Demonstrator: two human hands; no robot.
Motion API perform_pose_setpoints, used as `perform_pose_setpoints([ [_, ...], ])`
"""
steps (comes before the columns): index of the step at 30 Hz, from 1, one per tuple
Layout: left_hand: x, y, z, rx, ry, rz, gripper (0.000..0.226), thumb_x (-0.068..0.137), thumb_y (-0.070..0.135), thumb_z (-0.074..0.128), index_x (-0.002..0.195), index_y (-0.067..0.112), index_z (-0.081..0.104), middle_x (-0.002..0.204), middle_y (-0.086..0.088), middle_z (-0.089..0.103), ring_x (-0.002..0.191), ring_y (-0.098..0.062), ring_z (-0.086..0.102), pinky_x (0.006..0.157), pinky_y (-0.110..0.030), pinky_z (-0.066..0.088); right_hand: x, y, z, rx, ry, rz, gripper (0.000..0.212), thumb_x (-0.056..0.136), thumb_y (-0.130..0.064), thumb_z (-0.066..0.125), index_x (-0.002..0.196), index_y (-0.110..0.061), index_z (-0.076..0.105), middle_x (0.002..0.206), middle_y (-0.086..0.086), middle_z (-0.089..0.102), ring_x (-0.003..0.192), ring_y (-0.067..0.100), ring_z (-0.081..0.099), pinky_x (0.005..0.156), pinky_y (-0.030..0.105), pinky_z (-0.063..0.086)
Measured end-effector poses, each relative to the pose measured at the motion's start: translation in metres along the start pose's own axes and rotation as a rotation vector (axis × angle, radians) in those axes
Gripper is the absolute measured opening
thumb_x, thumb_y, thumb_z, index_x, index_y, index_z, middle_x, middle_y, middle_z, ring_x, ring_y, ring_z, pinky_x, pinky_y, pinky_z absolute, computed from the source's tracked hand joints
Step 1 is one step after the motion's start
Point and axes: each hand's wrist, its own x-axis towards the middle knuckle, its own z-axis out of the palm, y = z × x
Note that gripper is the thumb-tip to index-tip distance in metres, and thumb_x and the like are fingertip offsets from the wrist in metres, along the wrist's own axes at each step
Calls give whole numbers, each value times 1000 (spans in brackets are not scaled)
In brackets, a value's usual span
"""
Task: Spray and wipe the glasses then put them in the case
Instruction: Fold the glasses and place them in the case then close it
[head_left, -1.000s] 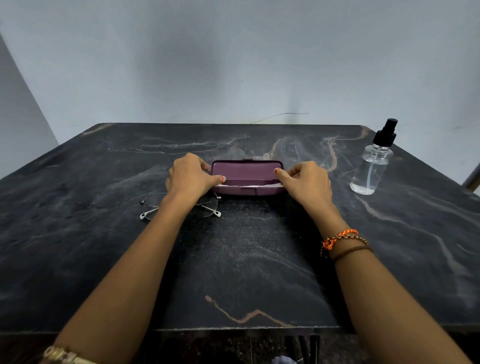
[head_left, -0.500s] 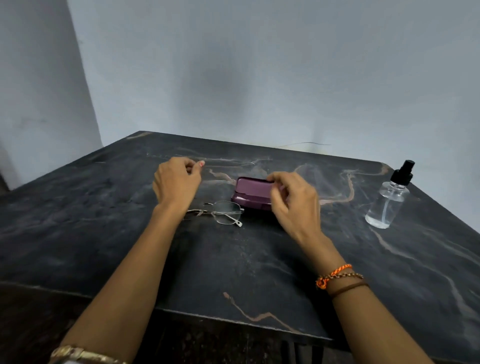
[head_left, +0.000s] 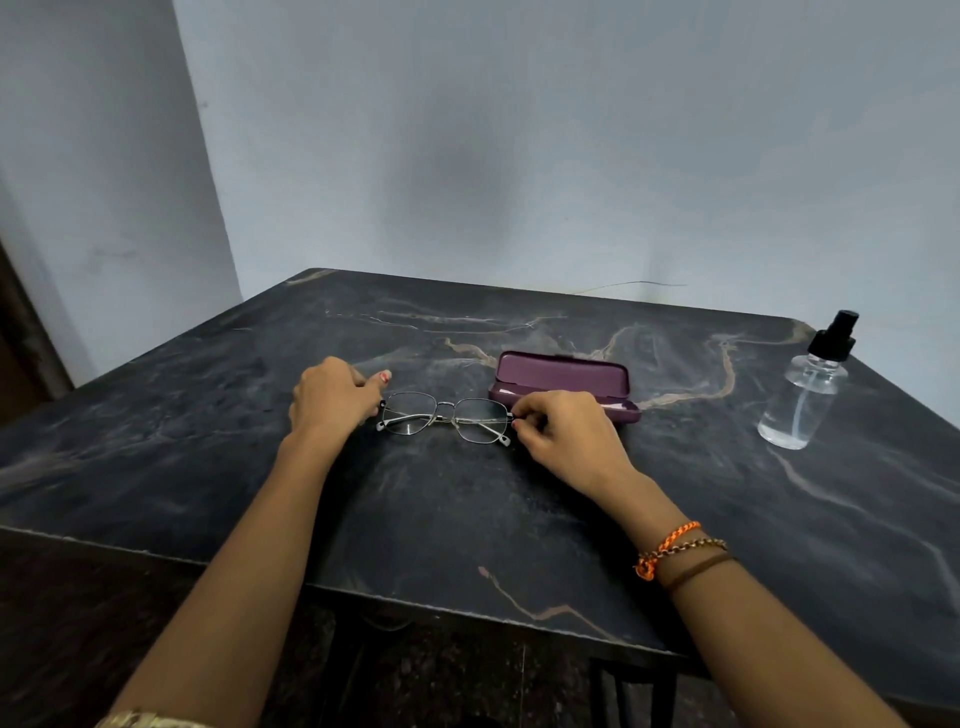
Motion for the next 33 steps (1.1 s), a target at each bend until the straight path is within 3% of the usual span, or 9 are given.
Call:
perform_pose_setpoints([
  [3,2,1,2,2,-17,7,40,83,43,62,52,19,63,49,1,56,75,-26,63,67,-30,44,1,0,4,9,26,8,17,85,-19,58,98,-15,69,89,3,72,87,22,64,70,27,46],
  [6,7,-3,6,-38,-28,12,37,81,41,66,53,17,66,52,-3,61,66,-22,61,68,-31,48,1,1,6,5,39,4,15,86,-21,59,95,-15,68,89,3,71,86,22,63,69,28,47],
  [10,10,-8,10,-315,-85,29,30,82,32,67,61,11,70,52,-2,62,38,-3,49,42,-16,42,2,2,4,6,83,-15,15,87,-22,56,94,-15,67,92,4,71,88,23,63,70,31,48],
  [13,8,-4,11,-547,-97,12,30,84,28,66,61,9,68,42,5,58,30,2,44,32,-8,34,2,3,0,29,168,-33,14,86,-22,55,91,-15,66,90,3,71,87,24,63,69,32,46],
  [16,4,7,9,-754,-30,31,29,84,27,65,59,12,63,36,10,56,30,3,42,32,-6,33,1,6,-7,96,262,-51,12,85,-22,56,88,-15,66,86,1,71,81,22,65,69,35,50],
  [21,-7,35,18,-996,39,158,16,80,17,67,66,12,64,44,12,62,37,4,48,38,-7,38,3,22,-20,233,443,-45,9,85,-18,59,85,-14,66,73,-3,63,65,14,57,61,29,45],
  [24,-9,55,27,-1012,-20,216,14,82,11,65,68,13,64,47,12,64,42,4,53,39,-7,40,5,36,-31,274,517,20,9,87,-20,58,82,-17,65,71,-8,58,61,9,53,59,27,42],
  [28,-3,80,45,-975,-113,242,15,84,9,64,69,13,64,49,14,65,44,5,54,39,-7,39,9,54,-42,325,594,168,12,88,-28,56,82,-23,65,71,-1,65,65,14,59,62,35,48],
  [33,4,84,76,-883,-56,248,17,82,13,67,66,19,66,46,21,62,46,10,53,41,-5,38,10,75,-40,302,476,288,16,88,-28,54,76,-24,63,67,-1,63,65,15,57,63,34,47],
])
